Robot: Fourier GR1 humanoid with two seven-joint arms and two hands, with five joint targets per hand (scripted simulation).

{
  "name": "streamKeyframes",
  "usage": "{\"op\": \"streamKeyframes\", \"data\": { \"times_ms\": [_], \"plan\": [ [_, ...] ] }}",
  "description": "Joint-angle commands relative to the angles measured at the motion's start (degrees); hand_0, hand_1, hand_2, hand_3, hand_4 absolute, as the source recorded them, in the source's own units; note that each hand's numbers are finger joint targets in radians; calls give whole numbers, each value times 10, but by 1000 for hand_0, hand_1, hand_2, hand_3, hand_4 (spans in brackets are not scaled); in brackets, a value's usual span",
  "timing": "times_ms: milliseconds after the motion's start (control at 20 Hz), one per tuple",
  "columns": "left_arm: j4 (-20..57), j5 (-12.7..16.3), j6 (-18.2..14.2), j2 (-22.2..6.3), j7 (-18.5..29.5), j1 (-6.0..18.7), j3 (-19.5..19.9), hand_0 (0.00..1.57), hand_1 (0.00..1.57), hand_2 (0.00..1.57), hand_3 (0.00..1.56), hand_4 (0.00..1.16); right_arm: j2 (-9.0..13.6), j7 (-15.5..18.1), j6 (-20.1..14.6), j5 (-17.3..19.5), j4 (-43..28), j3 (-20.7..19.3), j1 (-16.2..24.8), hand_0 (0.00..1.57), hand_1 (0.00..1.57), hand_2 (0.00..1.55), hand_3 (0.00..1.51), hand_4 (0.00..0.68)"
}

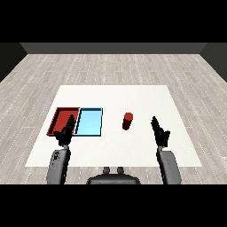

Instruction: Pick the red can and put it in the red box

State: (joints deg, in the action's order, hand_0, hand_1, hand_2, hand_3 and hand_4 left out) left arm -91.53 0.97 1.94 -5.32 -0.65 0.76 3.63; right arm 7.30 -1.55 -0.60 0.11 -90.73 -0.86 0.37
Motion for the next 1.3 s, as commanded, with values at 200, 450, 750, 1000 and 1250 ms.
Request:
{"op": "streamKeyframes", "data": {
  "times_ms": [200, 450, 750, 1000, 1250],
  "plan": [
    [7, -18, 7, 10, 14, -5, -20, 0, 0, 0, 0, 0, 59, 48, 89, -75, 68, -95, -38, 0, 0, 0, 0, 0],
    [-52, 15, 16, 39, 187, 5, -9, 0, 0, 0, 0, 0, 54, 170, 148, -127, 19, -104, -36, 0, 0, 0, 0, 0],
    [-29, 2, 22, 52, 259, -23, -30, 0, 0, 0, 0, 0, 56, 249, 184, -115, 89, -114, -37, 0, 0, 0, 0, 0],
    [30, 50, 66, 15, 284, -5, 22, 0, 0, 0, 0, 0, 58, 265, 178, -100, 157, -124, -85, 0, 0, 0, 0, 0],
    [-16, 42, 57, 27, 259, -26, -2, 0, 0, 0, 0, 0, 50, 260, 175, -94, 163, -120, -81, 0, 0, 0, 0, 0]
  ]
}}
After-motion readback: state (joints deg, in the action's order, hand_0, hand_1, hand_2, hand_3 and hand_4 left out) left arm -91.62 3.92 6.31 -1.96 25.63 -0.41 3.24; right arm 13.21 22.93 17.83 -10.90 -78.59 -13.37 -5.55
